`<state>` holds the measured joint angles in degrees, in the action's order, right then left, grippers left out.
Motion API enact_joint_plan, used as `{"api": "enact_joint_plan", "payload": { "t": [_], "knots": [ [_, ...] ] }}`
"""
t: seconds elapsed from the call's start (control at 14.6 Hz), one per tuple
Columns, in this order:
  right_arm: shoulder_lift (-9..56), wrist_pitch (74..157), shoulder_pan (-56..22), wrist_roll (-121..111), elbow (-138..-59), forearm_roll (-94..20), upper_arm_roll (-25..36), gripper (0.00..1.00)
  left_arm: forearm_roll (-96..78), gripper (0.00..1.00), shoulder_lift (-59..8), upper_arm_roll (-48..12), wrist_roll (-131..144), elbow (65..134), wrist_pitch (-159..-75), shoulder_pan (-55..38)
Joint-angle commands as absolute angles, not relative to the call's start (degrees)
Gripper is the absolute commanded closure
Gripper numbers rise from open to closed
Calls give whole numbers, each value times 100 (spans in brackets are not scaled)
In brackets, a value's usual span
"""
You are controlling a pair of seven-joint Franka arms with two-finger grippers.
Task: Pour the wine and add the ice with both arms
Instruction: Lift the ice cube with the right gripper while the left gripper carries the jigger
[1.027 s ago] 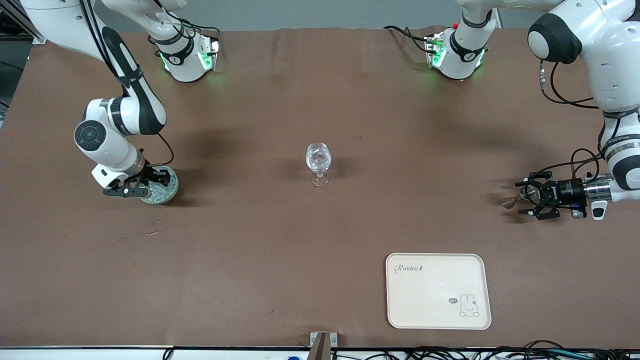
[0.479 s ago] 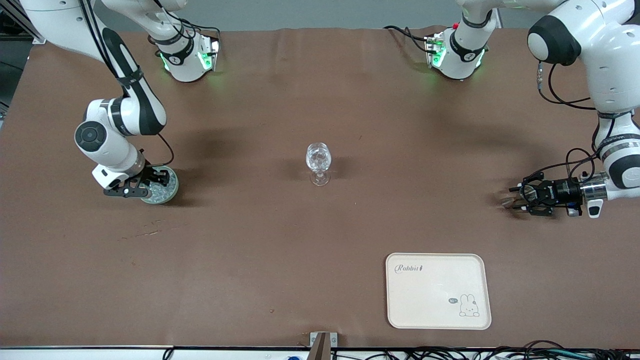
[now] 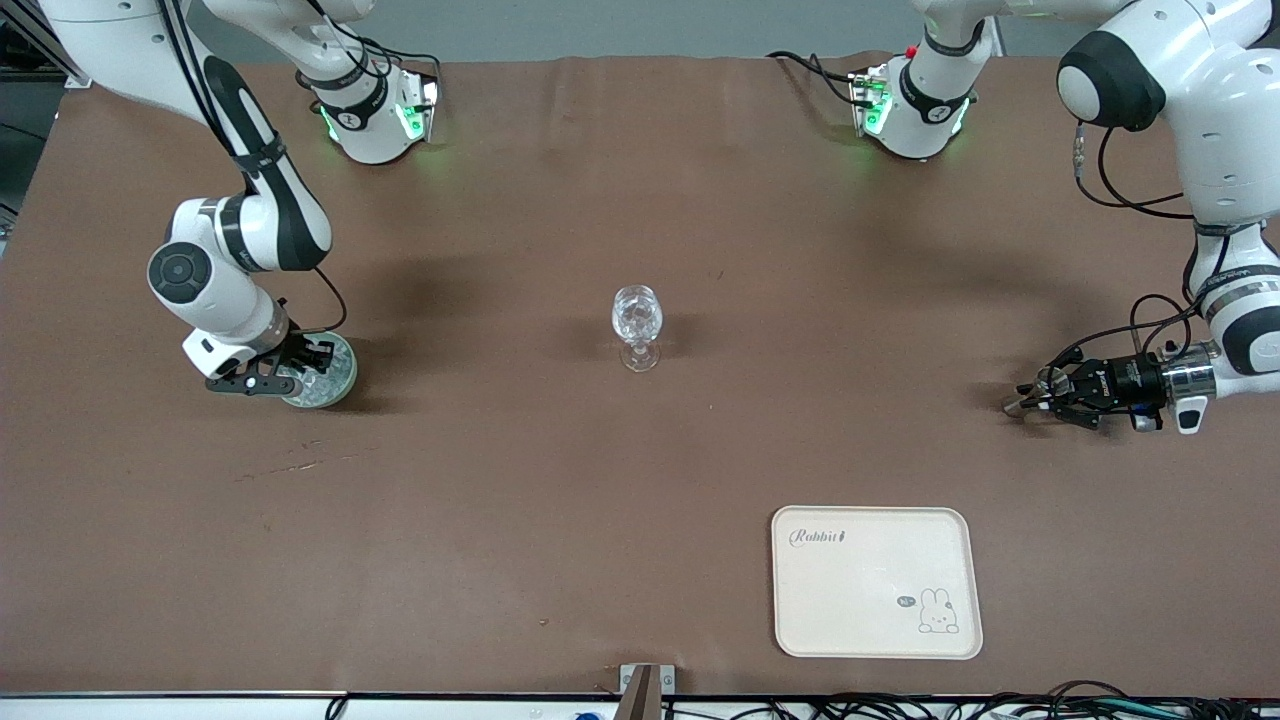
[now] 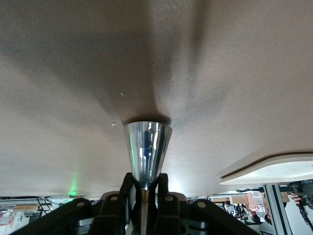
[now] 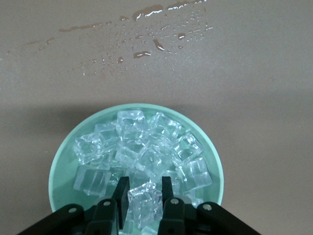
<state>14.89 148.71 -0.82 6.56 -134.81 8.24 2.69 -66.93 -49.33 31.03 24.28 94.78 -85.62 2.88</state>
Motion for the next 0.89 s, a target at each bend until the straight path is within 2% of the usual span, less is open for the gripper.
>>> {"api": "enact_joint_plan", "payload": {
  "t": [0.0, 0.14, 0.34, 0.62, 0.82],
  "knots": [
    [1468, 14871, 0, 896, -13492, 976, 246, 95, -6759, 100, -4703, 3173, 2574, 9536, -8245, 255],
    [1468, 14609, -17, 1054, -13325, 976, 229, 97, -6750, 100, -4623, 3173, 2602, 9562, -7991, 211],
    [1459, 13460, -44, 1169, -12711, 958, 211, 97, -6584, 100, -4246, 3138, 2646, 9597, -7937, 53],
    [1310, 12193, -79, 1213, -11770, 731, 176, 97, -6539, 100, -3500, 2699, 2646, 10369, -7980, 44],
    [915, 11367, -79, 1222, -11103, 598, 176, 99, -6530, 100, -2859, 2243, 2830, 10896, -8242, 35]
  ]
}}
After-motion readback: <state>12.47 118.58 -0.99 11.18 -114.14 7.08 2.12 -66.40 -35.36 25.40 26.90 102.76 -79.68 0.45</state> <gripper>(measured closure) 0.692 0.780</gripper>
